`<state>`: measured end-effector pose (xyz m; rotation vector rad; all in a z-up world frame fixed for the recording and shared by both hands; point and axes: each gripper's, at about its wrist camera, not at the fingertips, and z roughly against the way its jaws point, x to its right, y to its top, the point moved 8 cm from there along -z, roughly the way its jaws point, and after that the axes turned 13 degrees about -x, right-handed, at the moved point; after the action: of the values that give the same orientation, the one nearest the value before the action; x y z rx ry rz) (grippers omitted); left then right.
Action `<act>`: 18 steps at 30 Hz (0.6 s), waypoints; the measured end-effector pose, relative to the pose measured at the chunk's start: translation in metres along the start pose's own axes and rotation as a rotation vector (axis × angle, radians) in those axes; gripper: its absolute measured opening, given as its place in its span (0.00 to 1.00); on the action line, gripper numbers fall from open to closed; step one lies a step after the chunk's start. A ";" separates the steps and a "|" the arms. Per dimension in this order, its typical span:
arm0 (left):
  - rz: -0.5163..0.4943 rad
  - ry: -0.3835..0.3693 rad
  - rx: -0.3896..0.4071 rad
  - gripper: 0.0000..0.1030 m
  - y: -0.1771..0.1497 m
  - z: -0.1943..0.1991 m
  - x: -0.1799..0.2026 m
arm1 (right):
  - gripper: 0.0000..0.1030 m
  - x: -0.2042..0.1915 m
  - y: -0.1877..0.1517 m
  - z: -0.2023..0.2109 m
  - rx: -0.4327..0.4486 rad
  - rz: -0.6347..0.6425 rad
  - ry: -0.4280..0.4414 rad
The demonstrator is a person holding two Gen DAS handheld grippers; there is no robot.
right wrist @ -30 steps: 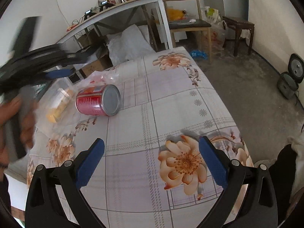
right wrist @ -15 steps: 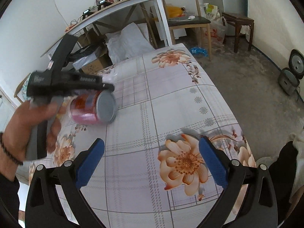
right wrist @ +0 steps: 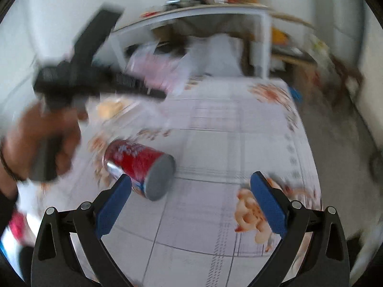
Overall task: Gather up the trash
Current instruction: 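Grasp the red can with the right gripper while left grasps the clear plastic bag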
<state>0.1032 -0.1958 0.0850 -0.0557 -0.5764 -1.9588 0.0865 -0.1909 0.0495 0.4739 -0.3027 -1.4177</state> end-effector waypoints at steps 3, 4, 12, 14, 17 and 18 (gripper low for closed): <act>-0.008 -0.026 0.062 0.00 -0.020 0.041 0.004 | 0.94 -0.024 0.002 -0.001 -0.008 0.138 0.038; -0.010 -0.029 0.077 0.00 -0.028 0.053 0.005 | 0.94 -0.033 0.003 -0.001 -0.005 0.183 0.051; 0.057 -0.091 0.158 0.00 -0.098 0.117 -0.017 | 0.94 -0.116 -0.017 -0.017 -0.125 0.531 0.126; 0.075 -0.099 0.169 0.00 -0.110 0.127 -0.025 | 0.94 -0.131 -0.028 -0.028 -0.183 0.582 0.115; 0.108 -0.107 0.181 0.00 -0.123 0.140 -0.037 | 0.94 -0.144 -0.049 -0.047 -0.280 0.641 0.118; 0.114 -0.101 0.189 0.00 -0.127 0.145 -0.041 | 0.94 -0.144 -0.055 -0.052 -0.313 0.641 0.116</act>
<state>-0.0194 -0.0579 0.1539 -0.0682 -0.8055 -1.7907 0.0435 -0.0462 -0.0117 0.1719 -0.1152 -0.7873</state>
